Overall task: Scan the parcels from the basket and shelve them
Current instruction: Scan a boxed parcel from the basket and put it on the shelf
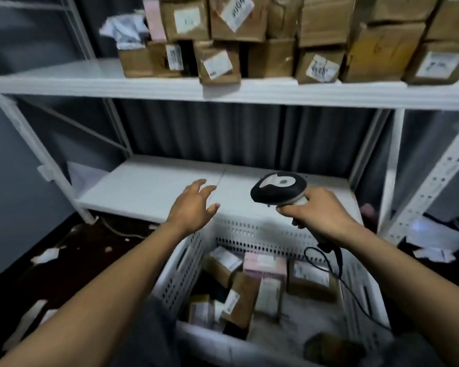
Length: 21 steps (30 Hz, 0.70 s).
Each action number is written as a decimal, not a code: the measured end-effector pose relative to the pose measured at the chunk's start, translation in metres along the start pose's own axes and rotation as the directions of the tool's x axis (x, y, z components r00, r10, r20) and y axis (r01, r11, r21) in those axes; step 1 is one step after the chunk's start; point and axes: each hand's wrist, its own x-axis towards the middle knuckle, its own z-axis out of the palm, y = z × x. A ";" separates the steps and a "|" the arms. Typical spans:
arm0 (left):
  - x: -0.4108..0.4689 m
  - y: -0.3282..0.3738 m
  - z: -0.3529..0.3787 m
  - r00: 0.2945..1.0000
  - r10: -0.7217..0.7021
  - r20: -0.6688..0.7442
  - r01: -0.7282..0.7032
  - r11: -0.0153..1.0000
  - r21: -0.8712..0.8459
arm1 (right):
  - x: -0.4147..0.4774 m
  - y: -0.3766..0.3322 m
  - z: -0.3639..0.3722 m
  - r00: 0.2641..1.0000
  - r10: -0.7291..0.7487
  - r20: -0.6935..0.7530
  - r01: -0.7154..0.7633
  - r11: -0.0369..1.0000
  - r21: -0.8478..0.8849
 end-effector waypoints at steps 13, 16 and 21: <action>-0.075 0.076 0.227 0.861 0.136 0.489 -0.016 0.970 -0.242 | -0.049 0.179 -0.019 0.958 0.268 0.096 -0.227 0.923 -0.311; -0.078 0.118 0.264 0.811 0.208 0.546 -0.014 0.941 -0.337 | -0.046 0.209 -0.036 0.959 0.281 0.033 -0.246 0.885 -0.395; -0.086 0.171 0.316 0.716 0.249 0.652 0.050 0.913 -0.404 | -0.044 0.238 -0.058 0.971 0.240 -0.015 -0.220 0.863 -0.454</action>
